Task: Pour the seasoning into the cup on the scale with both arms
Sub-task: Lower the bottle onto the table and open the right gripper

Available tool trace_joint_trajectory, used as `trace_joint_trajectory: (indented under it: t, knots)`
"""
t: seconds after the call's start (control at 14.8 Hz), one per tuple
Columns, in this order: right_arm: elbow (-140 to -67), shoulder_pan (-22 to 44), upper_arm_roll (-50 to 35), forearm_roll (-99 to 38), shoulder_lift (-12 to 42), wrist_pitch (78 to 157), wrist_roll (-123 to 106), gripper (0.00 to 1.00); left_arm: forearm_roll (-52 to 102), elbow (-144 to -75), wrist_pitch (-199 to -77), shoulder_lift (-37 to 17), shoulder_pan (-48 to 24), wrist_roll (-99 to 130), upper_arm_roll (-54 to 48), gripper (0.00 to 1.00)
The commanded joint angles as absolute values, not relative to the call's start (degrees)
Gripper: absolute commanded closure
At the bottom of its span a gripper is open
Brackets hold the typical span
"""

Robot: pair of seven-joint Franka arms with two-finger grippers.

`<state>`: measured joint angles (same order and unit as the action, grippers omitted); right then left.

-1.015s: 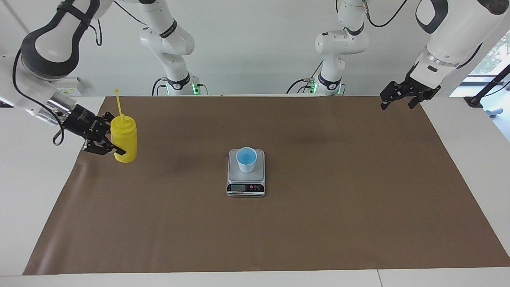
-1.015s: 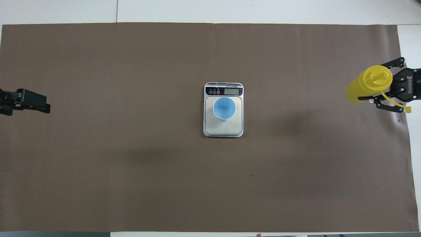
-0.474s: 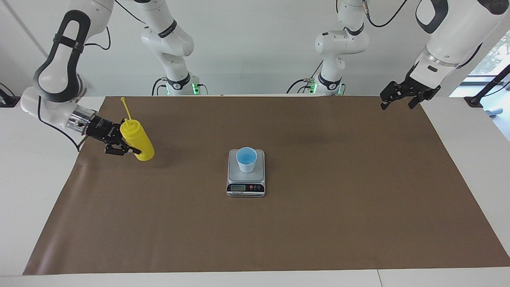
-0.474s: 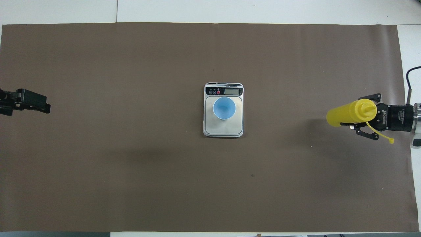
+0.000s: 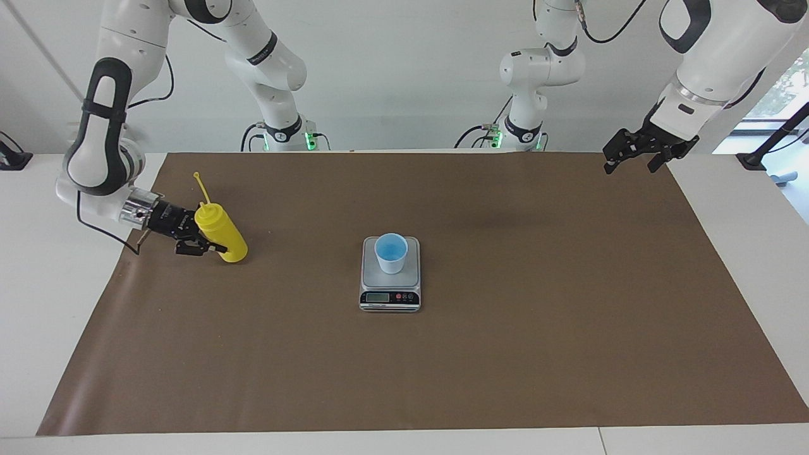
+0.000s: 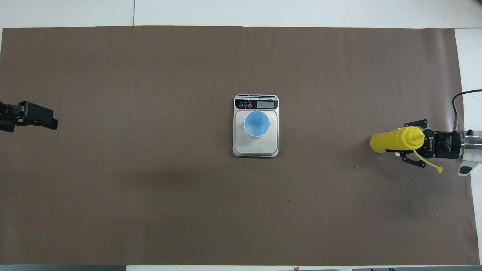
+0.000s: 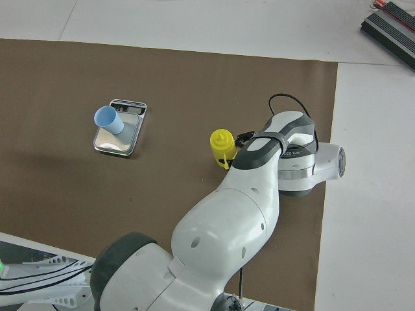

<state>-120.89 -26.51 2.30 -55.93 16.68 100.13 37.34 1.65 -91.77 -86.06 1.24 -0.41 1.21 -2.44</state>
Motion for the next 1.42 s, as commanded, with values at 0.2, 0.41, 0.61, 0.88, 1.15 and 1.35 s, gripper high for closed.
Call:
trace_joint_trajectory:
  t: [0.2,0.41,0.61,0.88,1.15,1.35]
  knots:
    - [-122.1,-26.5,1.8,-57.7,17.2,103.1,32.8,1.00,2.4,-93.1,-85.7,2.6,0.2,0.5,-2.5,0.00]
    - [-122.3,-26.1,1.7,-57.7,17.2,104.2,32.8,1.00,2.4,-93.1,-85.7,2.6,0.2,0.5,-2.5,0.00]
    - [-122.3,-26.1,1.8,-58.4,17.3,104.5,32.9,0.66,2.4,-93.1,-85.7,2.6,0.2,0.5,-2.5,0.00]
    - [-121.9,-26.3,1.8,-58.2,17.5,104.8,32.6,0.00,2.4,-93.1,-85.7,2.6,0.2,0.5,-2.5,0.00]
    - [-119.5,-27.3,1.9,-56.9,17.7,103.5,32.6,0.00,2.4,-93.1,-85.7,2.6,0.2,0.5,-2.5,0.00]
    - [-114.6,-31.8,1.9,-51.7,18.6,97.4,32.5,0.00,2.4,-93.1,-85.7,2.6,0.2,0.5,-2.5,0.00]
